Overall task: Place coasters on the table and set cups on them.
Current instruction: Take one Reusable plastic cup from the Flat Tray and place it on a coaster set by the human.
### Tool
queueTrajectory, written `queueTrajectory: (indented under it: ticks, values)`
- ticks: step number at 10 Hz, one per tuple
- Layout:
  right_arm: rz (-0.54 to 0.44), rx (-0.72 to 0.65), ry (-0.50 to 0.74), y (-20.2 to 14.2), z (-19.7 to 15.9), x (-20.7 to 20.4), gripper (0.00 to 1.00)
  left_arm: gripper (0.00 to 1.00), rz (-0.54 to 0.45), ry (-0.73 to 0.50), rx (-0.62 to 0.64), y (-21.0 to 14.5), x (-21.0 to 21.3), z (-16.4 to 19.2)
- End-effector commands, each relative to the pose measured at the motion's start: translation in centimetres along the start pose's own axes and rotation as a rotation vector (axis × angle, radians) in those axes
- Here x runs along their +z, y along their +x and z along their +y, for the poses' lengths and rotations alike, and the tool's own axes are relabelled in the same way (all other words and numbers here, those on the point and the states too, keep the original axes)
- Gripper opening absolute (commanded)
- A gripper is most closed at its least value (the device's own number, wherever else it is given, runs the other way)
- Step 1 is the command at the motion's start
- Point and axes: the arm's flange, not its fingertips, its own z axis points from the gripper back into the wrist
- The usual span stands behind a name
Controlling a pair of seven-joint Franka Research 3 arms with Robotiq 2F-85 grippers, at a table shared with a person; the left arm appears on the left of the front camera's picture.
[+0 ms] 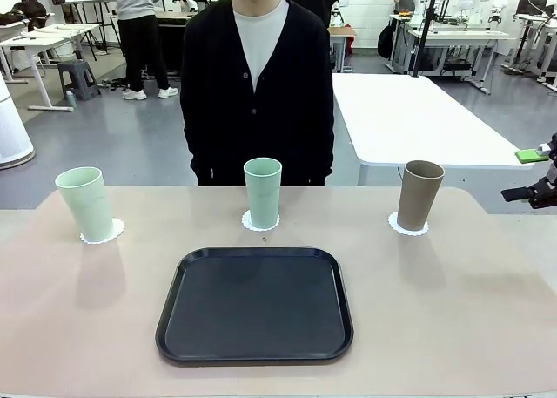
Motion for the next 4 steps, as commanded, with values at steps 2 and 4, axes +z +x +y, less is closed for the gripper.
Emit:
queueTrajectory:
  ticks: [2,4]
  values:
    - [0.001,0.004,-0.001,0.35,0.01,0.18,1.00,1.00,-0.007,-0.009,-0.011,-0.17,-0.01,-0.17]
    - [0.001,0.004,-0.001,0.35,0.01,0.18,1.00,1.00,-0.007,-0.009,-0.011,-0.17,-0.01,-0.17]
